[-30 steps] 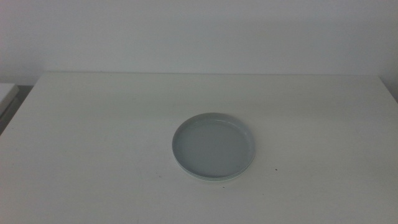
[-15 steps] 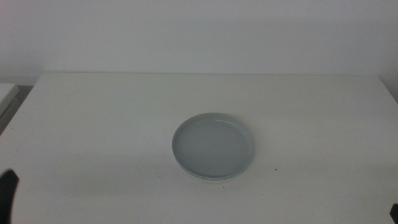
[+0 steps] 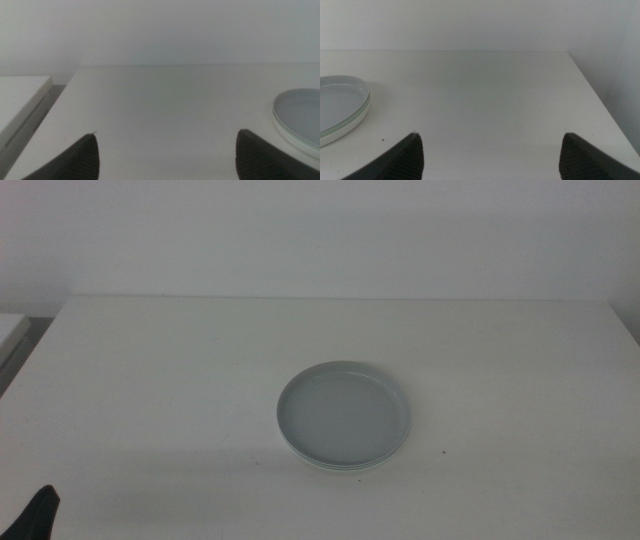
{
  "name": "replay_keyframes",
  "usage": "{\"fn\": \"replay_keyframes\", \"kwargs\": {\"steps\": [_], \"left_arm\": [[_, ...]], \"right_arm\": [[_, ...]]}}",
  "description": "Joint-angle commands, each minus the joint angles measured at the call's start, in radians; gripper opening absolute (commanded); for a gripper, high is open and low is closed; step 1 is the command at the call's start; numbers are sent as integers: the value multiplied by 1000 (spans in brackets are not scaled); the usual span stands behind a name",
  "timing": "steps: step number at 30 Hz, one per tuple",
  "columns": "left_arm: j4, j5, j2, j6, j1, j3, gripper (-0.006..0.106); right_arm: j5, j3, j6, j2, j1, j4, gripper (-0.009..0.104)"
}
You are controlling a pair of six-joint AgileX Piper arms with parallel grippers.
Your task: Stack the three bowls on top of each other.
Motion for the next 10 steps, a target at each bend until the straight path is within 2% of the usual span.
{"fn": "replay_keyframes", "kwargs": {"steps": [1, 10], "left_arm": [[2, -31, -4, -5, 0, 1, 94], [16, -12, -4, -5, 0, 1, 94]], "right_arm": [[-11, 3, -4, -5, -7, 9, 93], [-11, 3, -4, -5, -7, 16, 93]]}}
